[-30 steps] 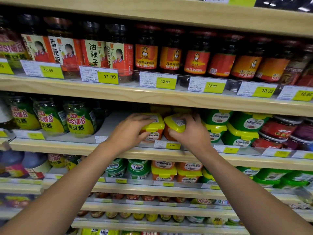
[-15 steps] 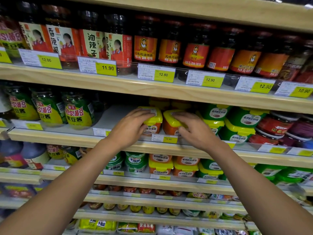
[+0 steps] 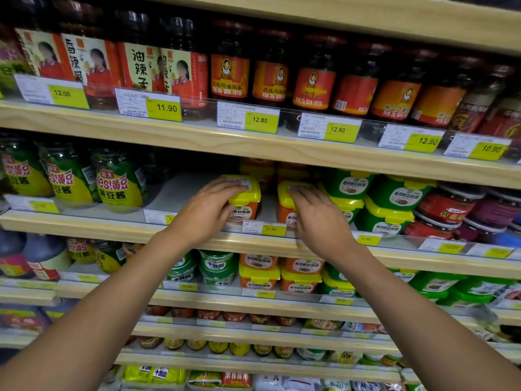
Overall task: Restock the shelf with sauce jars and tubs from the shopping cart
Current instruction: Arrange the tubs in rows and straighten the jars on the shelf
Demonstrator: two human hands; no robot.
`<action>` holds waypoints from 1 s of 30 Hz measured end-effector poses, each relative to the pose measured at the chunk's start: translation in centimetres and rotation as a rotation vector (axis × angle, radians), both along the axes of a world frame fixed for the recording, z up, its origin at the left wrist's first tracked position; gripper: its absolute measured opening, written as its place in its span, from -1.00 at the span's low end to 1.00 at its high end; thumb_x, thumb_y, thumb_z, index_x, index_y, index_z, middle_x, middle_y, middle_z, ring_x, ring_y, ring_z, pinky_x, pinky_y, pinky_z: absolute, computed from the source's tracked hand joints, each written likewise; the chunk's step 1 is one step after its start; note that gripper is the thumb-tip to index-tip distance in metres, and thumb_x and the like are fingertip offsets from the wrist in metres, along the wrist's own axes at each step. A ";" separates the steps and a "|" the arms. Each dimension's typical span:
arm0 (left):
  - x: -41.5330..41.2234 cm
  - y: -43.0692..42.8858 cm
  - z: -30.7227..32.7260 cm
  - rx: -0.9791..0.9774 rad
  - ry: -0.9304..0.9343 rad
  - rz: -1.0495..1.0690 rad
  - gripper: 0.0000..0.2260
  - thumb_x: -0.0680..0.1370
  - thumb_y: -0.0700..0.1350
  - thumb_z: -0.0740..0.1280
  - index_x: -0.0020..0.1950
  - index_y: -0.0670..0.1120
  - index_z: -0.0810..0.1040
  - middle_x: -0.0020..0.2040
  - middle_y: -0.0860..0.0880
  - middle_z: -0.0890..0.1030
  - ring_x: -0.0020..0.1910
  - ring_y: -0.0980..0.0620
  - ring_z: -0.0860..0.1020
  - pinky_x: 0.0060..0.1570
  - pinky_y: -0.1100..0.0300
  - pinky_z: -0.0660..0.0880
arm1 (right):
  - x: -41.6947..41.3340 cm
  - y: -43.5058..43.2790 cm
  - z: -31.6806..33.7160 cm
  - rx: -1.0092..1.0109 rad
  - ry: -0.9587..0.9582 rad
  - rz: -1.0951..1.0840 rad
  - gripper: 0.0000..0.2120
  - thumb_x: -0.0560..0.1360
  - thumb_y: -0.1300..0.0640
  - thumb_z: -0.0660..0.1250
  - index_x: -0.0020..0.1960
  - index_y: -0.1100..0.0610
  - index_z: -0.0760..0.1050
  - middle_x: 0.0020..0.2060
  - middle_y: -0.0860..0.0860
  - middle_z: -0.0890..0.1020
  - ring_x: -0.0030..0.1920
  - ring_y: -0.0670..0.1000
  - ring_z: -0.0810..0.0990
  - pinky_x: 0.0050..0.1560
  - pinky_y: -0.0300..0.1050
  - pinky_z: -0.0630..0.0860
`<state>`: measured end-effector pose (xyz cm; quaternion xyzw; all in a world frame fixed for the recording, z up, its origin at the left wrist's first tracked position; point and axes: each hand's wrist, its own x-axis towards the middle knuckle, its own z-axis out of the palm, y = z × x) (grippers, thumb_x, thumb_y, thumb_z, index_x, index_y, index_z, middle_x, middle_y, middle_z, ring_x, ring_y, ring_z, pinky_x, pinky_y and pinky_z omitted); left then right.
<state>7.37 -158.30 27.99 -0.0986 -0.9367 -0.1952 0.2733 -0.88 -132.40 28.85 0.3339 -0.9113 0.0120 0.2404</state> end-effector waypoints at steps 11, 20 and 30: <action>-0.2 0.0 -0.4 0.026 -0.011 0.009 -0.54 0.61 -0.22 0.36 0.50 0.03 0.46 0.49 0.02 0.45 0.57 -0.05 0.25 0.53 0.10 0.13 | -0.8 -1.0 0.4 0.010 0.026 -0.040 -0.31 0.29 0.35 0.40 0.42 0.15 0.42 0.22 0.13 0.61 0.23 0.20 0.55 0.27 0.06 0.50; -0.5 0.3 -0.2 0.041 -0.026 0.013 -0.53 0.60 -0.23 0.37 0.50 0.03 0.46 0.49 0.03 0.45 0.57 -0.05 0.25 0.56 0.08 0.13 | -2.0 -1.6 0.5 -0.021 0.003 -0.056 -0.37 0.30 0.34 0.42 0.37 0.12 0.50 0.18 0.14 0.63 0.20 0.25 0.57 0.21 0.06 0.54; -2.7 2.0 0.2 0.037 -0.026 -0.021 -0.54 0.59 -0.24 0.38 0.49 -0.01 0.48 0.47 0.00 0.47 0.54 -0.04 0.29 0.54 0.13 0.14 | -1.9 -1.5 0.5 -0.076 -0.006 -0.038 -0.38 0.33 0.36 0.41 0.37 0.09 0.51 0.20 0.12 0.63 0.21 0.23 0.57 0.22 0.05 0.53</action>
